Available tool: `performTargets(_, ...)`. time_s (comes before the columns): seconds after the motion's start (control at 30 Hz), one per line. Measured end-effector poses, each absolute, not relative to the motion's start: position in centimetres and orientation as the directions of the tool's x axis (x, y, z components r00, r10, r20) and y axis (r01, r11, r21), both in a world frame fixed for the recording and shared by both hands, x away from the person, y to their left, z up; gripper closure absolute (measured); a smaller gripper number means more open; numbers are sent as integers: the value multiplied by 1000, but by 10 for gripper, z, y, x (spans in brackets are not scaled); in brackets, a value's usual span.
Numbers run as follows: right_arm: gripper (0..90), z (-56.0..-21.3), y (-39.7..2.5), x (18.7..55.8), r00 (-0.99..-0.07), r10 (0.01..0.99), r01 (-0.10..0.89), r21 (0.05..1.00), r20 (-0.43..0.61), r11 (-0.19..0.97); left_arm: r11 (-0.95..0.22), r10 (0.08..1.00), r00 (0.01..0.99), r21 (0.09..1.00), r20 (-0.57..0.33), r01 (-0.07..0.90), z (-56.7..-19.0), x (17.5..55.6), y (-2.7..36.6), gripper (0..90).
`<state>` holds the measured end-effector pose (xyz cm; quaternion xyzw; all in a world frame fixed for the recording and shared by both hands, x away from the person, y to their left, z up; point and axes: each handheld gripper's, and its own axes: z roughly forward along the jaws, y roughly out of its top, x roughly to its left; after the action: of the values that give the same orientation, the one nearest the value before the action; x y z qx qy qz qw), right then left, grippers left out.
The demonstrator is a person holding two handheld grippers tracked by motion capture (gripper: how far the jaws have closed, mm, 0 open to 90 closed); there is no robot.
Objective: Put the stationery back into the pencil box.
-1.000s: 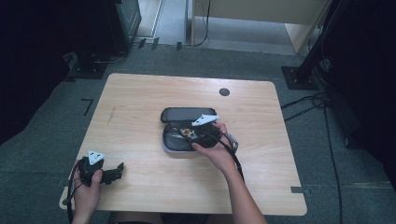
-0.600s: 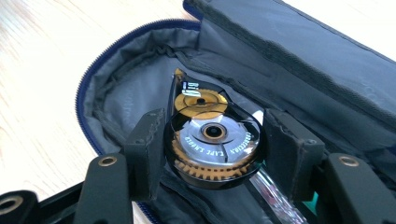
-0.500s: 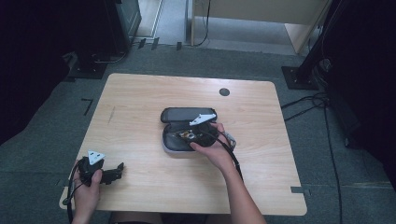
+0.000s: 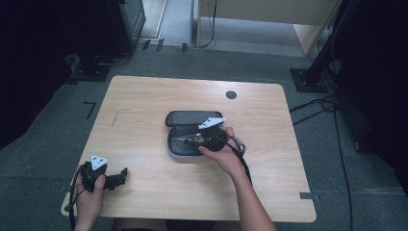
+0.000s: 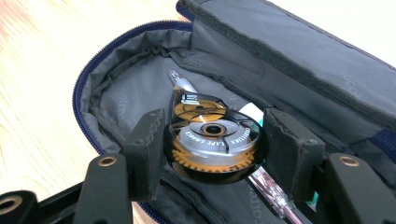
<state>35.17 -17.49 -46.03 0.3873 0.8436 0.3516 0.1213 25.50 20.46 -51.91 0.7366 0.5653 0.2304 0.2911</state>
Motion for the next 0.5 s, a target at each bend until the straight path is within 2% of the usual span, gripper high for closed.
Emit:
performTargets(0.13,397,-458,-178,351,-659,749,565,705,74,428,-191,967,254,690,10,699,-519,255,205,17)
performTargets(0.27,454,-453,-186,348,-631,773,554,732,59,397,-191,967,254,689,10,699,-519,255,205,17)
performTargets(0.5,468,-448,-211,338,-579,812,559,758,67,337,-193,967,256,689,11,698,-519,255,205,17)
